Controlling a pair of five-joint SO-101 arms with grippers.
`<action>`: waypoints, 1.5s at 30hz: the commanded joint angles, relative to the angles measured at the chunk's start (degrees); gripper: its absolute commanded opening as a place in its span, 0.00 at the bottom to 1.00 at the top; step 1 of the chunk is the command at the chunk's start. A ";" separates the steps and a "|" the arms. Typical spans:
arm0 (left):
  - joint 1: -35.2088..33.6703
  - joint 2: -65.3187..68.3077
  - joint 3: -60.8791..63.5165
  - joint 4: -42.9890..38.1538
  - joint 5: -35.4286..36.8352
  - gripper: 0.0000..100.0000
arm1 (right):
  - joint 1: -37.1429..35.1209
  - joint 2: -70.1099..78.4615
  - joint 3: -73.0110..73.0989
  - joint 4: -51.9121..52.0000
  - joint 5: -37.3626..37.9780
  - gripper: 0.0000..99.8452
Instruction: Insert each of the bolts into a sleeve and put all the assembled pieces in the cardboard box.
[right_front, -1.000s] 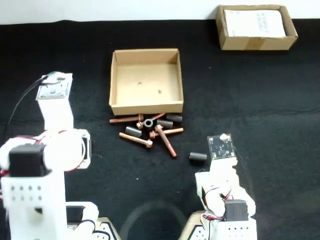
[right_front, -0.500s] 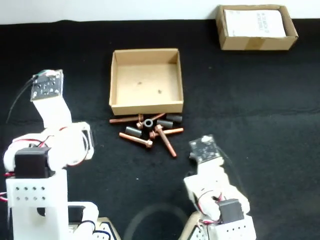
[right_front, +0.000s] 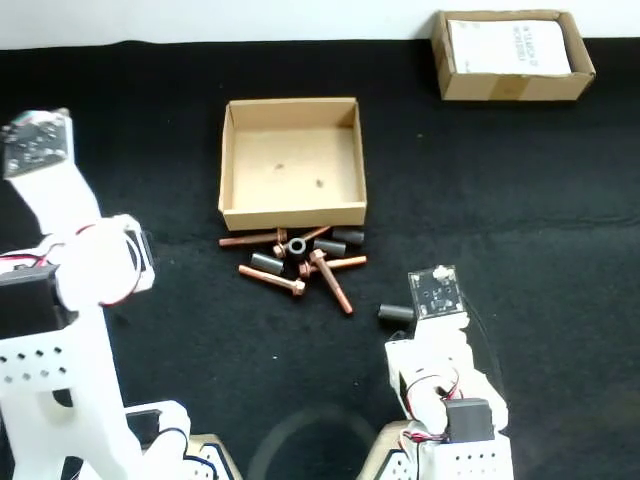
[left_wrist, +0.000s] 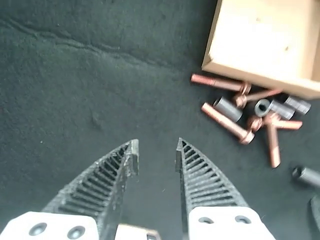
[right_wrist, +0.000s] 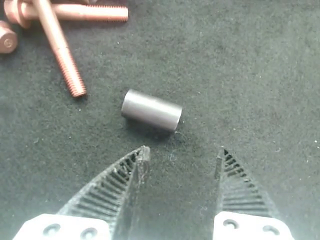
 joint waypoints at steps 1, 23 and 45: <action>-0.31 0.13 -2.77 0.35 5.10 0.14 | 0.92 -0.13 7.60 -0.57 -0.18 0.21; 5.49 0.13 29.76 -19.96 9.14 0.14 | 3.30 35.74 -39.87 10.51 16.18 0.21; 1.27 0.48 67.03 -85.89 21.01 0.14 | -23.60 105.98 -87.87 32.04 39.38 0.21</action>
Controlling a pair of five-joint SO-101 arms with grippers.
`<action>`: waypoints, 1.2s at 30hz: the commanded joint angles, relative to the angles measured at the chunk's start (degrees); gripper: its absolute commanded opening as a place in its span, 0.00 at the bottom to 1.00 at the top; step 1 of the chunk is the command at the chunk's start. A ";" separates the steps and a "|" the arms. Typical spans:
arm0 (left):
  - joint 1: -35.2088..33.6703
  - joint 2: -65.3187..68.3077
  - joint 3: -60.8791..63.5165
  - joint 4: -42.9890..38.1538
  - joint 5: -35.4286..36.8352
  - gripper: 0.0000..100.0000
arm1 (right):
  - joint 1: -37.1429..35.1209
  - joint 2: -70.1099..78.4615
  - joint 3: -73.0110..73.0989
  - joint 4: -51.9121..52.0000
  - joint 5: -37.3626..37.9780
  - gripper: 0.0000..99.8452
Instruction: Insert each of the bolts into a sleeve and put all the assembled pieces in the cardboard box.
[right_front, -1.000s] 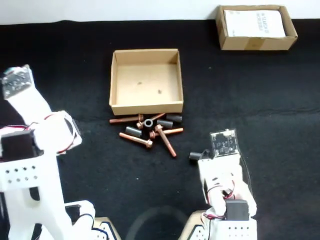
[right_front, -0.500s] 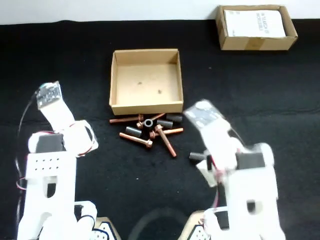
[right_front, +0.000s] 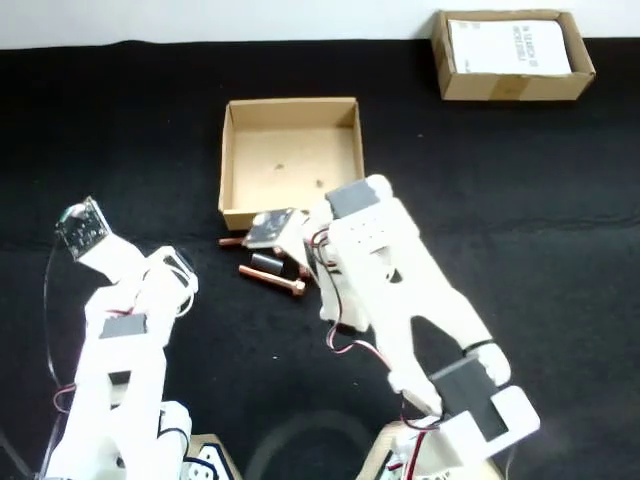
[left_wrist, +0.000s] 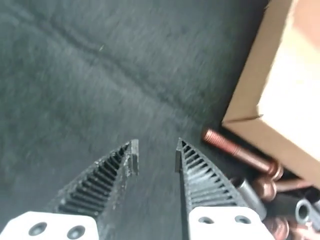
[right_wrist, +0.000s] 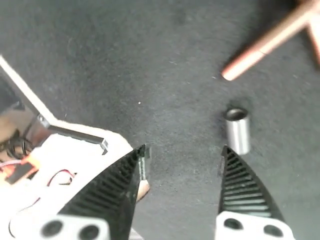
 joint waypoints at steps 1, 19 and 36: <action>-0.66 0.13 1.71 -7.12 0.44 0.14 | 0.13 1.01 -2.51 0.57 4.57 0.21; -0.40 0.13 1.98 -7.82 0.53 0.14 | 11.03 1.01 11.38 -7.16 23.91 0.21; -0.48 0.13 1.98 -7.82 0.44 0.14 | 13.58 1.63 6.11 -8.84 33.76 0.21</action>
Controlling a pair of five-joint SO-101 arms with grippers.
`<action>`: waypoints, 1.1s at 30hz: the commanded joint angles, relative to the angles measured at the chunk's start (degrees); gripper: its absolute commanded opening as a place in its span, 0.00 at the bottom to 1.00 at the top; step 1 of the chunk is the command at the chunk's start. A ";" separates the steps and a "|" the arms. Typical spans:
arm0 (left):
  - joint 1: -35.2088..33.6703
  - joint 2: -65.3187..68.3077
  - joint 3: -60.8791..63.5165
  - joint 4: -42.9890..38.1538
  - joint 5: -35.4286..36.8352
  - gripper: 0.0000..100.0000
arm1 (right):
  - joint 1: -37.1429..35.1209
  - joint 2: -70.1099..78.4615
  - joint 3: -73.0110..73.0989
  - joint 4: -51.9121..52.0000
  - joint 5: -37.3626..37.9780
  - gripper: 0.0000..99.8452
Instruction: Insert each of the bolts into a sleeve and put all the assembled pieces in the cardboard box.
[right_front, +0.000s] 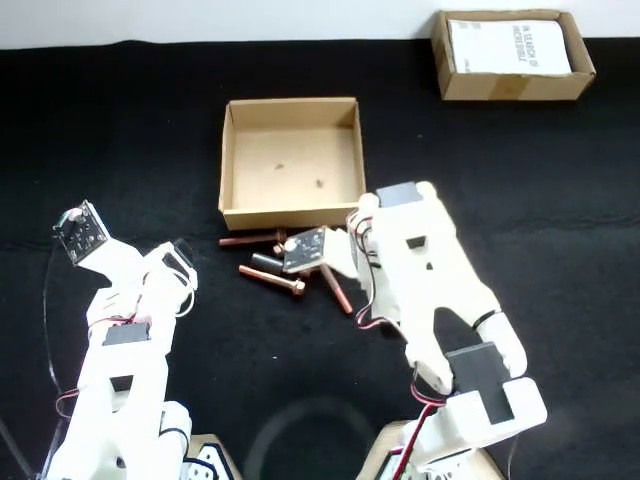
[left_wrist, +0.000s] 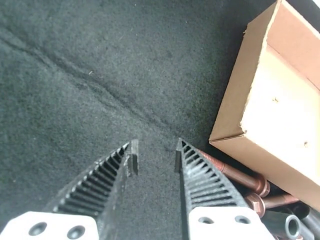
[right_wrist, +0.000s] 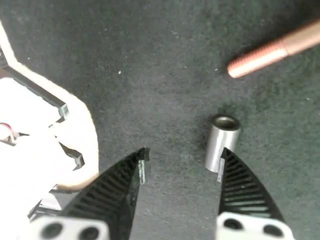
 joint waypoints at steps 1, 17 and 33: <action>-0.40 0.13 -0.13 -0.97 0.26 0.14 | 1.19 -0.13 -2.24 -0.31 2.46 0.21; -0.57 0.48 -0.57 -0.97 0.26 0.14 | 4.35 10.07 -3.91 -7.78 5.36 0.21; -0.40 6.37 -3.56 -0.97 0.18 0.14 | 3.82 10.51 -10.86 -1.27 5.01 0.30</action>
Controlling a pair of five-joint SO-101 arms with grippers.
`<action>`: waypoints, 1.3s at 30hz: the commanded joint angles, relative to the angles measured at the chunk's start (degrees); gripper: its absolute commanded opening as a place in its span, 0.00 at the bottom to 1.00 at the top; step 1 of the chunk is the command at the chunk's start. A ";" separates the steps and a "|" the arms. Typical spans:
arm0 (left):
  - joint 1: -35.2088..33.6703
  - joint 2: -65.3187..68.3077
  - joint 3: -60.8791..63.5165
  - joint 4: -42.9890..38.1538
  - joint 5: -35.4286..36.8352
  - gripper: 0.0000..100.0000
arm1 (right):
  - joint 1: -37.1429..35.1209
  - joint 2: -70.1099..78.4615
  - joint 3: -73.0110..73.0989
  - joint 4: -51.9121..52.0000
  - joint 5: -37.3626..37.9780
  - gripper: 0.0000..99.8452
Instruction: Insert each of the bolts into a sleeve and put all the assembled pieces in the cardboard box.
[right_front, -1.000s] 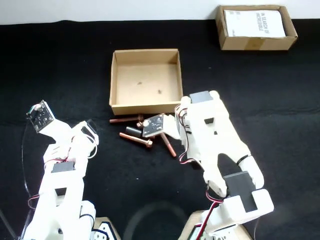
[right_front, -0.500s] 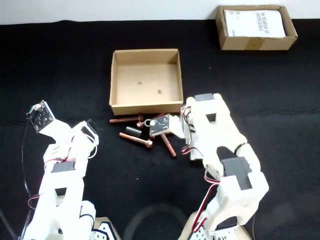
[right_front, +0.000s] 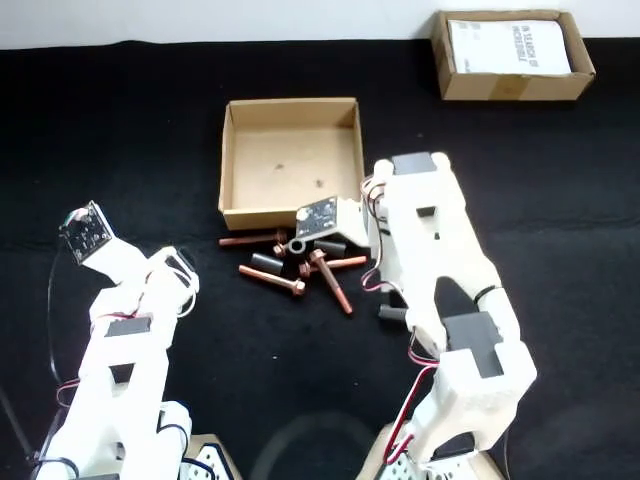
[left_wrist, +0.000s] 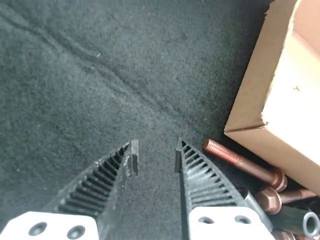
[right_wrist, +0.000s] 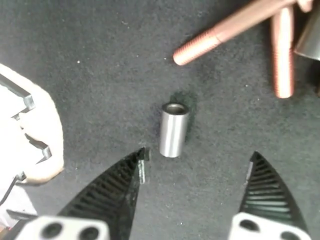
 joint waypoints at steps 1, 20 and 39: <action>-0.40 0.13 -2.15 -0.88 0.18 0.14 | -0.57 -0.22 4.62 -3.65 0.26 0.30; -0.40 0.40 -2.15 -0.97 0.18 0.14 | -0.13 7.60 11.03 -14.99 0.00 0.29; -0.22 0.40 -2.07 -0.97 0.18 0.14 | -0.13 7.16 7.69 -12.44 -5.89 0.01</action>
